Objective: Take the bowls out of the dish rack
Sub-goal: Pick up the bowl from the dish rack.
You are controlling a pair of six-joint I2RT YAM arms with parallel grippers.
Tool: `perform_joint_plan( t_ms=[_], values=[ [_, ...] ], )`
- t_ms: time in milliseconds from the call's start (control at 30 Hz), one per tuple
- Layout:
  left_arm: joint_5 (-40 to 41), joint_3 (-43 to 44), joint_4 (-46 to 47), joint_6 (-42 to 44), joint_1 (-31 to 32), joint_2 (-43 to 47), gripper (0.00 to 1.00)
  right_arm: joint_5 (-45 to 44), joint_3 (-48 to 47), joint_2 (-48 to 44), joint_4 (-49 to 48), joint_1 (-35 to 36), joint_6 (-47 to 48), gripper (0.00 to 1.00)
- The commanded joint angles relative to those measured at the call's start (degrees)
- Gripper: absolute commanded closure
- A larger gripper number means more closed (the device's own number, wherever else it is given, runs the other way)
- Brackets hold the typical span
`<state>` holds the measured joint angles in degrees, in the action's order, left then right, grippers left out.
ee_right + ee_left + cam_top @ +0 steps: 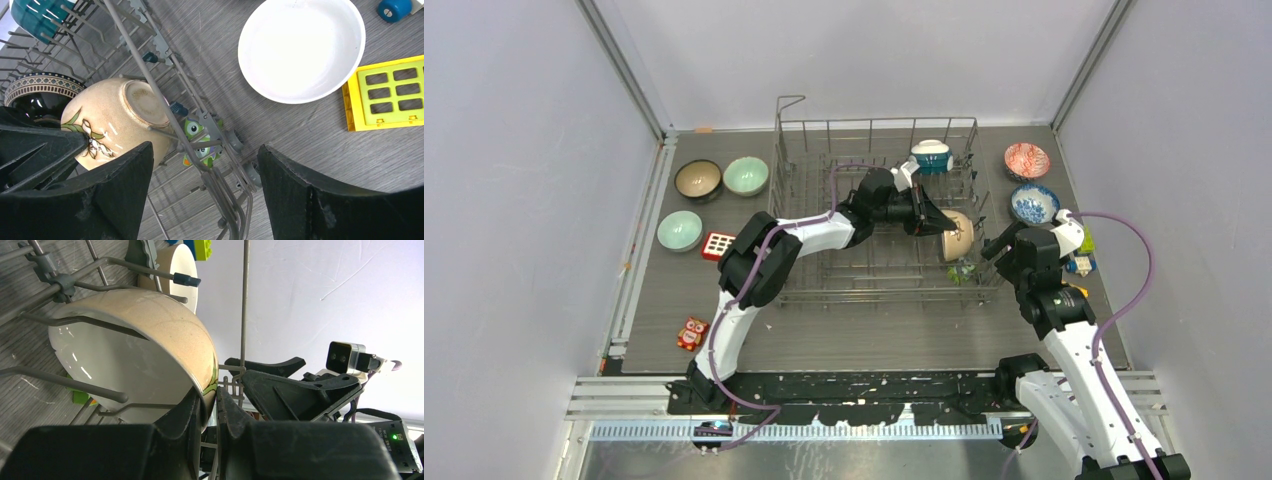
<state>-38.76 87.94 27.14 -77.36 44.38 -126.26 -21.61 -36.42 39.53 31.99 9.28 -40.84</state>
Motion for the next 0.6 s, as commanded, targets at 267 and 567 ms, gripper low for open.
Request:
perform_joint_plan(
  t_ms=[267, 567],
  values=[
    [-6.59, 4.11, 20.08, -5.09, 0.36, 7.4, 1.0, -1.85, -1.07, 0.13, -1.51, 0.21, -0.03, 0.29],
    [-8.27, 2.47, 29.02, -10.74, -0.25, 6.92, 1.0, -0.61, -0.63, 0.17, -2.08, 0.21, 0.05, 0.26]
  ],
)
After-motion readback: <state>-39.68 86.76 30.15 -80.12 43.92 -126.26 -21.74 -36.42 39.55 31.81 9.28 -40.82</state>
